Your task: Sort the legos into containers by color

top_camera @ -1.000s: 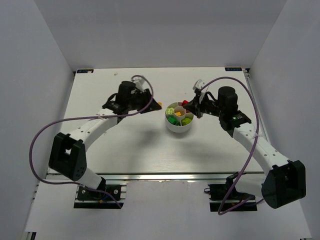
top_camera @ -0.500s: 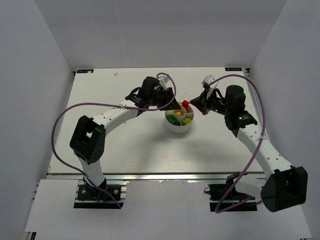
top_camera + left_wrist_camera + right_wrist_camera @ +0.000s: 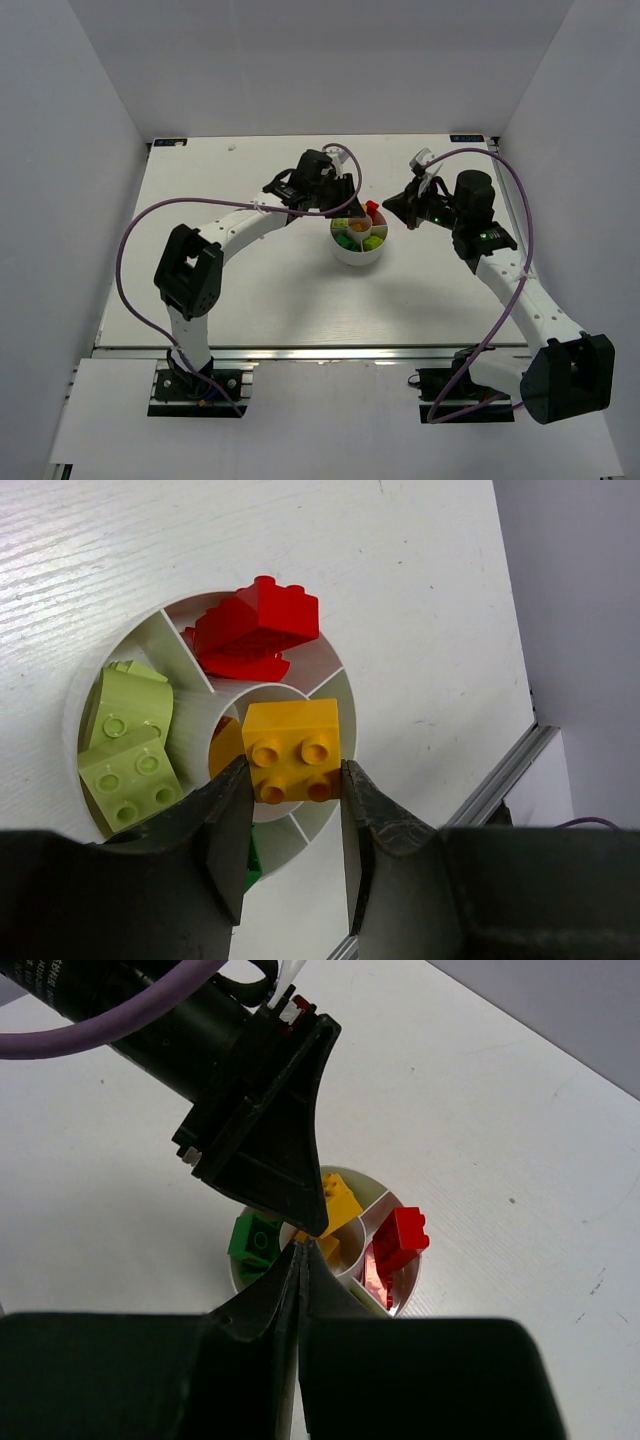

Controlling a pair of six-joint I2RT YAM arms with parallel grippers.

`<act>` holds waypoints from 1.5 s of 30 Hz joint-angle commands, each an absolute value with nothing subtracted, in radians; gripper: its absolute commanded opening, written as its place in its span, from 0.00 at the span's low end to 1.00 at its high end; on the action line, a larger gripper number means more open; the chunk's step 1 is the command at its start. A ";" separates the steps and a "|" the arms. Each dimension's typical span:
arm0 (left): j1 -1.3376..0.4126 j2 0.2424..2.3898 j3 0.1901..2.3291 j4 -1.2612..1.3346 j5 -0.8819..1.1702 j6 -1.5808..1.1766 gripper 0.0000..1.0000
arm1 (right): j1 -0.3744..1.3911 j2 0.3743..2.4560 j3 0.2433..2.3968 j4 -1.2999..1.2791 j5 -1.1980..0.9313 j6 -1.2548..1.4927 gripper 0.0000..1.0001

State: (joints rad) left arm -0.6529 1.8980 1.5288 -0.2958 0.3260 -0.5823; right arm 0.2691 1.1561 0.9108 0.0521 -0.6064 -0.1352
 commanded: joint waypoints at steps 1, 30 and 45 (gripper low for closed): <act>-0.663 1.897 1.589 -0.331 0.301 -0.558 0.38 | 0.258 1.134 0.905 0.080 -0.627 -0.120 0.00; -0.493 1.473 1.165 -0.224 0.100 -0.686 0.86 | 0.230 1.196 1.100 -0.334 -0.344 -0.172 0.89; -0.442 1.382 1.134 -0.221 0.057 -0.641 0.98 | 0.204 1.147 1.100 -0.437 0.060 -0.068 0.89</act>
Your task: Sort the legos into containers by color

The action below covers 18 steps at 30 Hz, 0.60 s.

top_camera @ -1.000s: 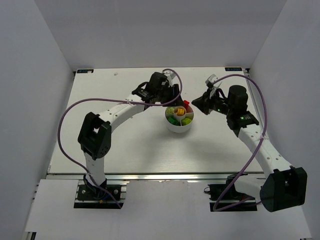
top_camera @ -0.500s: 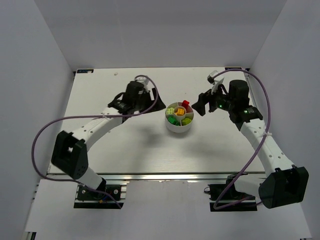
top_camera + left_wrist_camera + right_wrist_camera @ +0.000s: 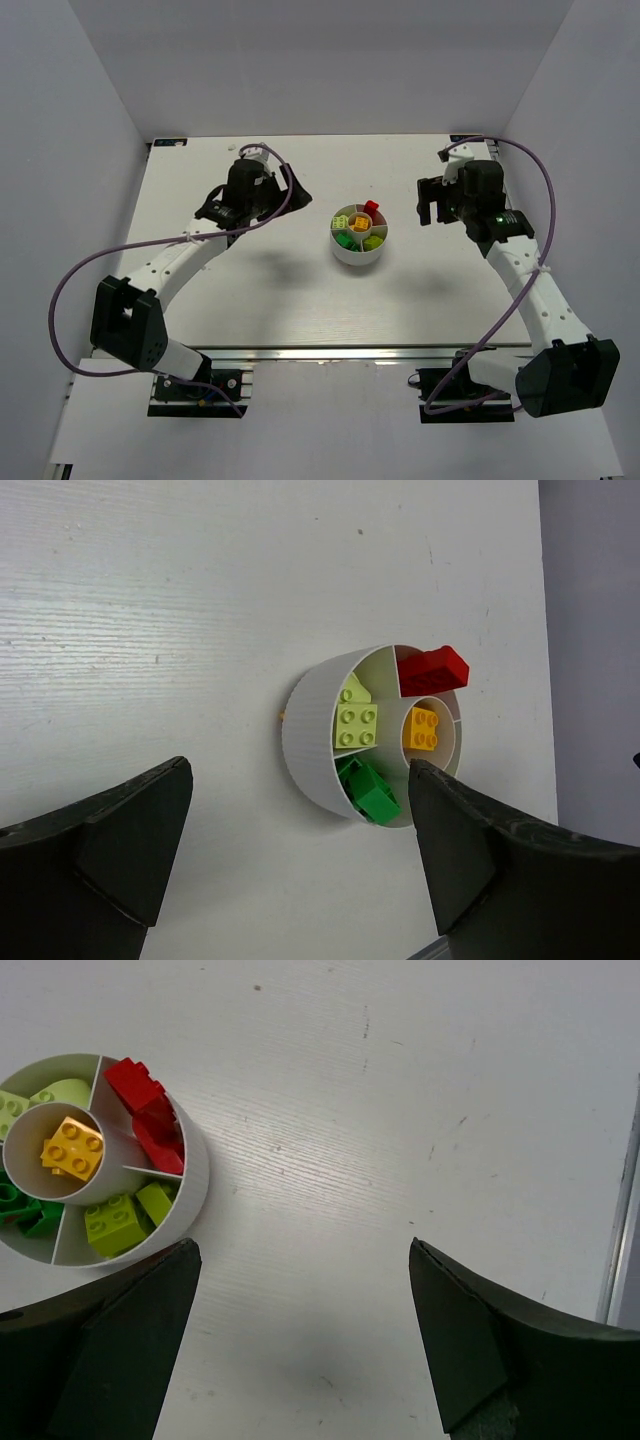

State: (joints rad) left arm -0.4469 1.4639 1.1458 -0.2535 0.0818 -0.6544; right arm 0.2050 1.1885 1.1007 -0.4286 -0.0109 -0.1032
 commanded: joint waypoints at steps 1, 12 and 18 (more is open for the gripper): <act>-0.440 1.361 1.126 -0.216 0.054 -0.640 0.98 | 0.203 1.146 1.098 -0.445 0.063 -0.066 0.89; -0.431 1.284 1.060 -0.201 0.044 -0.643 0.98 | 0.202 1.150 1.072 -0.431 0.038 -0.066 0.89; -0.426 1.270 1.051 -0.202 0.032 -0.643 0.98 | 0.201 1.149 1.063 -0.417 0.046 -0.072 0.89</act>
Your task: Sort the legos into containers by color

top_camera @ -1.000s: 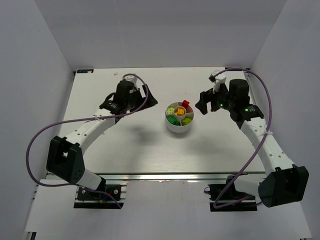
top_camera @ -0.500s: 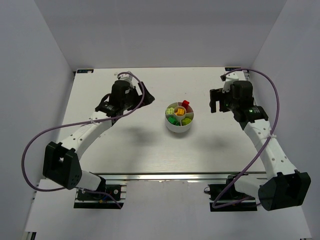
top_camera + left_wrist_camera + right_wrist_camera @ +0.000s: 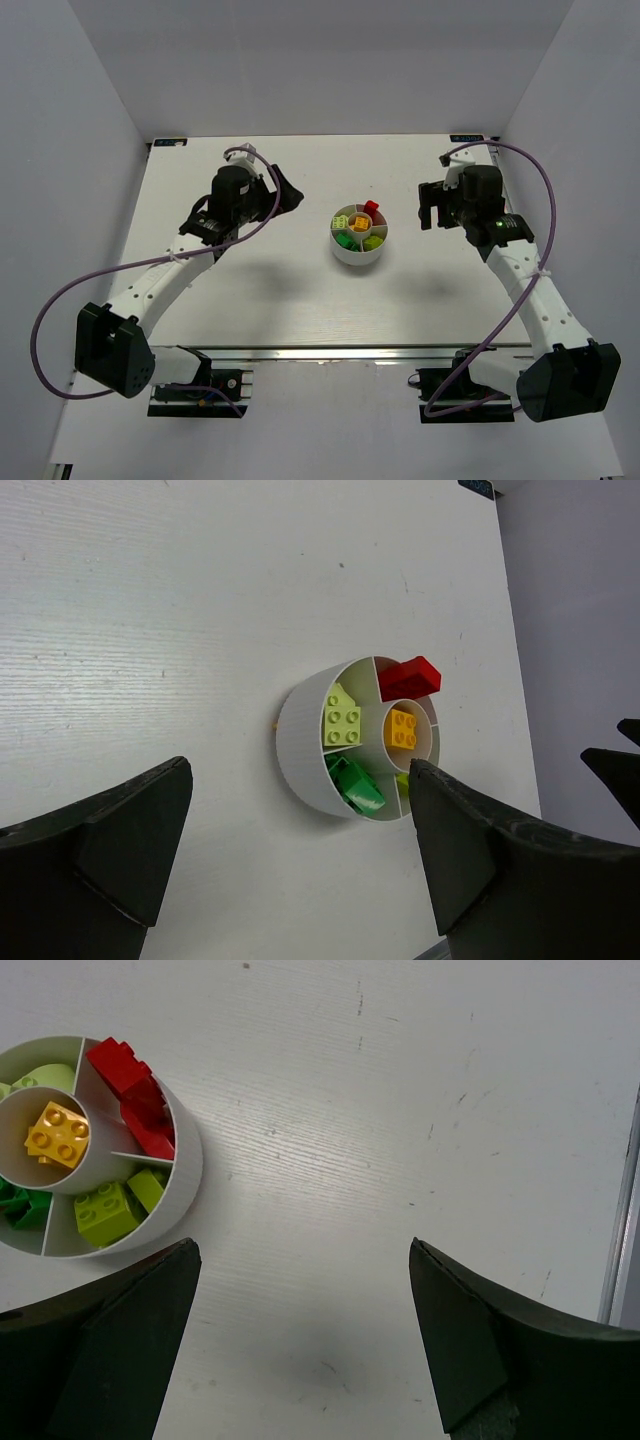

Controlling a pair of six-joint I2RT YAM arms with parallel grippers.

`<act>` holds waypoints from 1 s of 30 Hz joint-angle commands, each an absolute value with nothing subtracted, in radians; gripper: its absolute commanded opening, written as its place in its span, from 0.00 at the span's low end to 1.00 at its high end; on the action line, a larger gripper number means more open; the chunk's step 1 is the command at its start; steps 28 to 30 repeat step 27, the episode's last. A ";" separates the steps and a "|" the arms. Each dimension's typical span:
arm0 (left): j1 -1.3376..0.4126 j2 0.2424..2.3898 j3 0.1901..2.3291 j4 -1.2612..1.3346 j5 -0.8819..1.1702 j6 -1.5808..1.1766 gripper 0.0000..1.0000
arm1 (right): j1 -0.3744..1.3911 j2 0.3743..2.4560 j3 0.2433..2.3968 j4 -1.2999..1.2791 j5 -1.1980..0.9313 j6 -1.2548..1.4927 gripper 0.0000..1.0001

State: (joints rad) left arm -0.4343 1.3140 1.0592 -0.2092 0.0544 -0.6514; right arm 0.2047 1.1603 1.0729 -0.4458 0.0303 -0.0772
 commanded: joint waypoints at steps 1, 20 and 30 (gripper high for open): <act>-0.425 1.270 1.051 -0.202 0.032 -0.643 0.98 | 0.202 1.150 1.060 -0.417 0.045 -0.074 0.89; -0.410 1.250 1.037 -0.219 0.014 -0.629 0.98 | 0.202 1.132 1.016 -0.368 0.084 -0.075 0.89; -0.408 1.230 1.028 -0.215 0.014 -0.627 0.98 | 0.202 1.129 0.999 -0.356 0.092 -0.064 0.89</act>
